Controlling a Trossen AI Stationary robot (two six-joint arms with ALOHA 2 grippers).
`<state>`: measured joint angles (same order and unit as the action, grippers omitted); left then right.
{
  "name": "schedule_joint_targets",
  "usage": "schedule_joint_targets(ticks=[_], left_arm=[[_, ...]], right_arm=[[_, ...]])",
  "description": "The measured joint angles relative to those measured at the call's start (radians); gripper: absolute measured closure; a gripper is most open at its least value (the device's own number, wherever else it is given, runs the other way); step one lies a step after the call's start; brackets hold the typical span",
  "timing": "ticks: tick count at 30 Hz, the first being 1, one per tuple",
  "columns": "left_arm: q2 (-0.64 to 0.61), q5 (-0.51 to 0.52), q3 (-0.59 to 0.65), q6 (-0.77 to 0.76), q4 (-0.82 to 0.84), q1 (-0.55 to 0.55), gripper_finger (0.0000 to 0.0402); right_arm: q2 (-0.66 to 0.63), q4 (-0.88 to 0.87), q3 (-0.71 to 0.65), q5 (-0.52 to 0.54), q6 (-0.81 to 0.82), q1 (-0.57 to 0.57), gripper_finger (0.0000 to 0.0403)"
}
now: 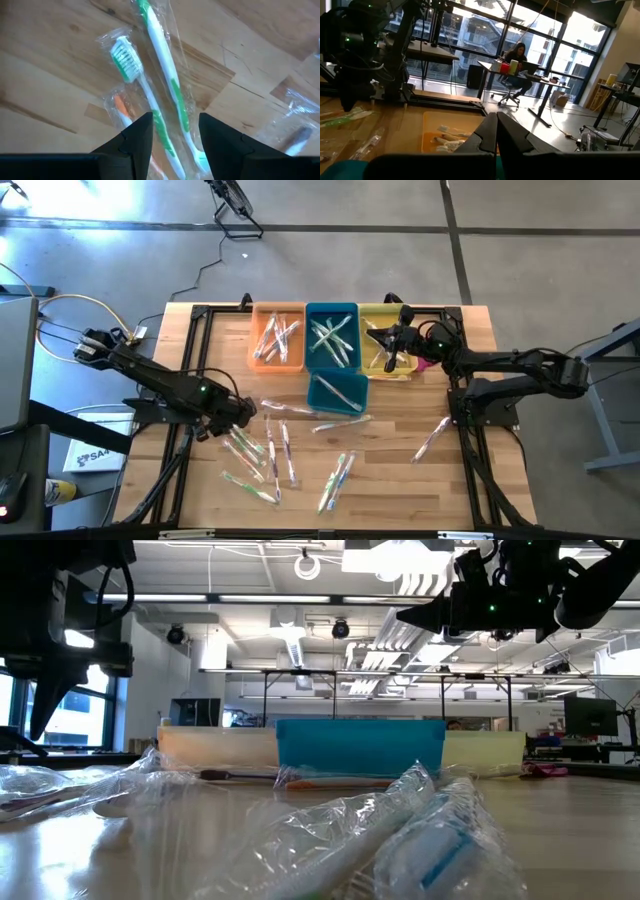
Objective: Pick & Place Toothbrushes
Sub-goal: Put the green toothbrush into the top blue bin
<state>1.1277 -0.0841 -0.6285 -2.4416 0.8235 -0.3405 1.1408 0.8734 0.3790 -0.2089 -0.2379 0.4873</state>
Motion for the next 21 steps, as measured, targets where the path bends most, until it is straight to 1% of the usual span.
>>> schedule_joint_targets(ticks=[7, 10, 15, 21], left_arm=[[0.0, 0.004, 0.029, 0.023, -0.031, 0.0, 0.0247], [0.001, -0.011, 0.062, 0.021, -0.087, 0.0, 0.0247], [0.0, -0.009, 0.12, 0.021, -0.182, 0.0, 0.0247], [0.0, 0.047, 0.167, 0.006, -0.227, 0.0, 0.0247]], right_arm=[[0.0, 0.001, 0.0, 0.0, 0.0, 0.0, 0.0401], [0.0, 0.001, 0.0, 0.0, 0.0, 0.0, 0.0401], [0.0, 0.001, 0.0, 0.0, 0.0, 0.0, 0.0401], [0.0, 0.001, 0.0, 0.0, 0.0, 0.0, 0.0401]])
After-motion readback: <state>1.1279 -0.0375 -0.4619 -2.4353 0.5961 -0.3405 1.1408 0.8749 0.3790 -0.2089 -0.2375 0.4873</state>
